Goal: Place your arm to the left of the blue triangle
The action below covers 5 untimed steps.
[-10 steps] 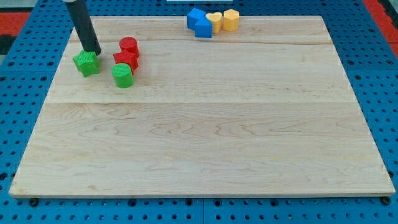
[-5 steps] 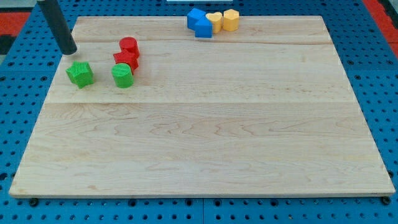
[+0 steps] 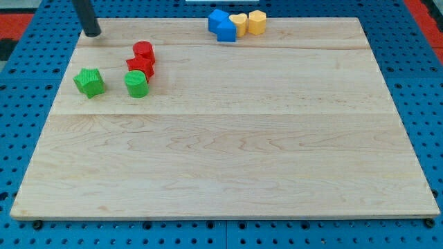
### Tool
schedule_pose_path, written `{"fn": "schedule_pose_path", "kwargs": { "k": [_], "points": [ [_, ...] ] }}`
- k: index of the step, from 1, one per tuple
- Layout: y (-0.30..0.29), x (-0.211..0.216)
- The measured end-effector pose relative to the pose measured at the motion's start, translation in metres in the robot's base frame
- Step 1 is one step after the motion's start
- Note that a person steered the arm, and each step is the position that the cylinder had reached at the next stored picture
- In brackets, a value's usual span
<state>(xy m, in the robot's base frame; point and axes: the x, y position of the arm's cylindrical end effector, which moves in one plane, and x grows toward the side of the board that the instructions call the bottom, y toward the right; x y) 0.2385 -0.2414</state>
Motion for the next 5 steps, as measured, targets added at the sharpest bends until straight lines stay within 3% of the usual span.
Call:
{"fn": "schedule_pose_path", "kwargs": {
  "k": [5],
  "points": [
    [0.133,0.006]
  ]
}}
